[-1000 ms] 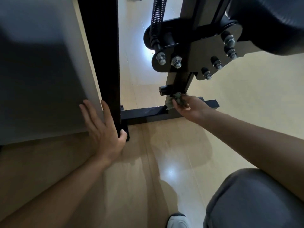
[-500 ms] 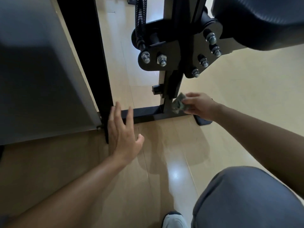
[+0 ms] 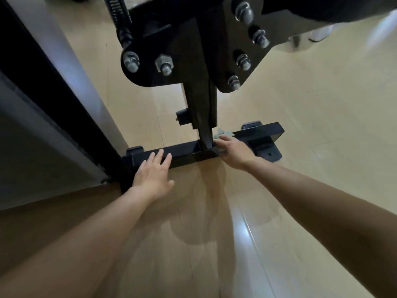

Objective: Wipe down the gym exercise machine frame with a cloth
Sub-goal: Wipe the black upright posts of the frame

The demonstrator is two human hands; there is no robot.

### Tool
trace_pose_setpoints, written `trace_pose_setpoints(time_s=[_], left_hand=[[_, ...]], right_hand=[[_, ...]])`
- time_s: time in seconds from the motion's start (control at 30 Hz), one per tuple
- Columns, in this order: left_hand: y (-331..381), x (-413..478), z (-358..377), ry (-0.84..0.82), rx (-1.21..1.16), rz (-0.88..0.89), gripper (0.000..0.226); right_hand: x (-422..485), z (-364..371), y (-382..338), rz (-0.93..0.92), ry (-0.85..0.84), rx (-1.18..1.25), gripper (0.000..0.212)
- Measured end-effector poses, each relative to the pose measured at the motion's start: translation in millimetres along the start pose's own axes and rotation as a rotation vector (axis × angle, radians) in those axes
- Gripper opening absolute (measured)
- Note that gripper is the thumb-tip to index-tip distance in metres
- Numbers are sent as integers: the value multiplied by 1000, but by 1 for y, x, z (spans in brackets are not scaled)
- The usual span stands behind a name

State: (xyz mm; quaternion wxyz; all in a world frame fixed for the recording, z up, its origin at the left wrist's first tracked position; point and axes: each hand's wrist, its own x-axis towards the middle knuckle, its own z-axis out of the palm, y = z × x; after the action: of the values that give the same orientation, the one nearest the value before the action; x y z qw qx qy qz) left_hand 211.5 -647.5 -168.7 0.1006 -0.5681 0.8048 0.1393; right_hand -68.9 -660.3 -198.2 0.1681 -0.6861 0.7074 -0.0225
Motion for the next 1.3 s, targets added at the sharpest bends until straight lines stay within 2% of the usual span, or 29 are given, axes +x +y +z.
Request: trace_pose_setpoints(time_s=[0.13,0.37,0.43,0.5,0.6,0.63,0.67,0.83,0.93,1.07,1.2,1.3], left_hand=[[4,16,11,-29,10,-48,87],[2,11,18,51,146,-7,99],[0,10,19,46,156,5,101],[-1,9,18,45,158,13,102],[0,9,14,34,152,24,103],[0,8,12,30,155,27,102],[0,8,12,29,160,30,102],[0,7,11,22,157,28,101],[-1,6,14,23,144,23,101],[-5,6,16,-5,125,30,98],[-5,7,7,-49,148,38,91],[-5,7,-2,-34,278,61,76]], right_hand=[[3,4,24,3,193,-174,38],[0,-2,94,454,371,69,32],[1,-1,112,623,453,297,28],[4,0,116,742,562,681,21],[14,6,95,800,732,1236,18],[16,10,83,818,757,1350,16],[17,16,73,823,769,1440,22],[10,47,24,756,663,1724,33],[2,57,-7,700,526,1867,28],[-13,59,-44,681,262,1864,28],[-13,70,-77,653,123,1915,29],[-6,79,-110,685,48,1886,32]])
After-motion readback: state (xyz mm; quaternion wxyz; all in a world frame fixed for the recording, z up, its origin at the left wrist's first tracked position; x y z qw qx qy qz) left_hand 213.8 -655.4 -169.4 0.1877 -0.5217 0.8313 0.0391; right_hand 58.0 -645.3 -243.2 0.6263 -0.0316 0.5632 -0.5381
